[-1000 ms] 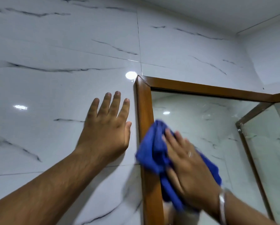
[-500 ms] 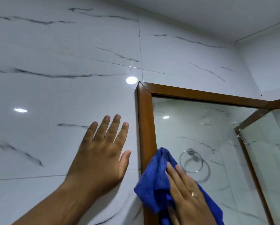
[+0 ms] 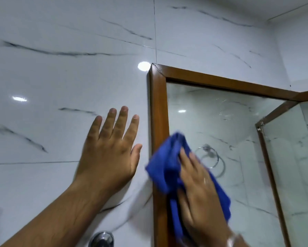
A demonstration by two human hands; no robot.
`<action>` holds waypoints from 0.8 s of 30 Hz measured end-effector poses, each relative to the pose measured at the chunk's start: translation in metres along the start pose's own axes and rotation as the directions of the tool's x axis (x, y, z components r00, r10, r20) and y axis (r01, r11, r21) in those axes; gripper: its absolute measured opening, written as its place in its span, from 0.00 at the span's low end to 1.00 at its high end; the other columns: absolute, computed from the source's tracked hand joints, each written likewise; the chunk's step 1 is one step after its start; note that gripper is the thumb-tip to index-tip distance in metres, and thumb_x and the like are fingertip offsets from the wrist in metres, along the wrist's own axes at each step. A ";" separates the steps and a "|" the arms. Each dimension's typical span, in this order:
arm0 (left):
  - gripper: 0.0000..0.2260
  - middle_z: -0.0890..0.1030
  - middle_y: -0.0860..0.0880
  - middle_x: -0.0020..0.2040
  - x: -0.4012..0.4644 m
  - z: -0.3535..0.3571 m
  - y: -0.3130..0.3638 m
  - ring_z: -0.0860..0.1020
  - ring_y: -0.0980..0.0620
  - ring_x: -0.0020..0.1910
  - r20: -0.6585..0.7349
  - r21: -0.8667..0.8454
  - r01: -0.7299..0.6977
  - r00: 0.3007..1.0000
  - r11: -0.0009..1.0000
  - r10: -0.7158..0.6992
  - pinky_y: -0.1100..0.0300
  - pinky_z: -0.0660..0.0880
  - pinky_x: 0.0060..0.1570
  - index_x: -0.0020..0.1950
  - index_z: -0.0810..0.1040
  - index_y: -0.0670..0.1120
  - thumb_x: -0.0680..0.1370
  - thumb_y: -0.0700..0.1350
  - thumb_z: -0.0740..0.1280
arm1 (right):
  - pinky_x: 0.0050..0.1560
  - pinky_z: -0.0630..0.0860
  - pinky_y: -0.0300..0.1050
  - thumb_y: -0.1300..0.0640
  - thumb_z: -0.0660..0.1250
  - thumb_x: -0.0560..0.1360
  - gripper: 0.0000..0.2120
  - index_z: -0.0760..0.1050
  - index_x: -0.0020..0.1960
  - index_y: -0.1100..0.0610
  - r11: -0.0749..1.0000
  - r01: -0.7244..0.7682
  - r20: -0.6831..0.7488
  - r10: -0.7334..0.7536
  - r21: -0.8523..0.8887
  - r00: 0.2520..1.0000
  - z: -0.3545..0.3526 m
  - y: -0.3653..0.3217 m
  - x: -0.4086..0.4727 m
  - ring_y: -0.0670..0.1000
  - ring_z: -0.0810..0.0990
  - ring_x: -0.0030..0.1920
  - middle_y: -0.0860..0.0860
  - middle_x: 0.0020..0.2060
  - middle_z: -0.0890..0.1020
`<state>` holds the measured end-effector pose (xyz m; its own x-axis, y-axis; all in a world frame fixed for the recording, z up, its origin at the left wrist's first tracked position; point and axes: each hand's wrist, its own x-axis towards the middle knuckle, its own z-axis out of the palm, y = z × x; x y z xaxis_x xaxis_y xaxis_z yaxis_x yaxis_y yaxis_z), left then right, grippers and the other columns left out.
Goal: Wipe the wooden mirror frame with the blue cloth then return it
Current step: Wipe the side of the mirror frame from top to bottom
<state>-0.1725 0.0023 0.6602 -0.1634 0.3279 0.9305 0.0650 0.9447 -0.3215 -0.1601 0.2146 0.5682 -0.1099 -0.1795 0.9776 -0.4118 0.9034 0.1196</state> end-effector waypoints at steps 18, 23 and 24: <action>0.30 0.55 0.39 0.81 -0.003 0.001 0.005 0.54 0.37 0.80 -0.015 -0.012 0.008 1.000 1.000 -0.009 0.37 0.54 0.77 0.81 0.57 0.46 0.81 0.57 0.47 | 0.77 0.50 0.43 0.49 0.51 0.79 0.28 0.46 0.77 0.43 0.995 -0.053 -0.073 0.059 0.080 0.996 0.014 -0.015 -0.019 0.43 0.49 0.77 0.38 0.77 0.49; 0.31 0.54 0.39 0.81 -0.003 0.002 0.006 0.53 0.38 0.80 -0.027 -0.019 0.014 1.000 1.000 -0.015 0.37 0.52 0.77 0.82 0.56 0.46 0.80 0.57 0.48 | 0.77 0.50 0.47 0.53 0.60 0.76 0.37 0.40 0.74 0.34 0.995 -0.039 -0.030 0.042 0.087 0.999 -0.001 -0.007 0.011 0.43 0.46 0.77 0.34 0.76 0.44; 0.31 0.55 0.39 0.81 -0.003 0.003 0.006 0.53 0.38 0.80 -0.030 -0.024 0.014 0.999 1.000 -0.015 0.37 0.52 0.77 0.82 0.56 0.47 0.80 0.57 0.49 | 0.77 0.51 0.51 0.55 0.61 0.77 0.37 0.42 0.73 0.33 0.990 -0.060 -0.043 0.066 0.125 0.997 -0.005 -0.005 0.042 0.45 0.48 0.78 0.35 0.76 0.45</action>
<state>-0.1748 0.0068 0.6553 -0.1353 0.3132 0.9400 0.0867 0.9488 -0.3037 -0.1579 0.2050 0.6093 -0.0981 -0.1031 0.9898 -0.5147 0.8565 0.0382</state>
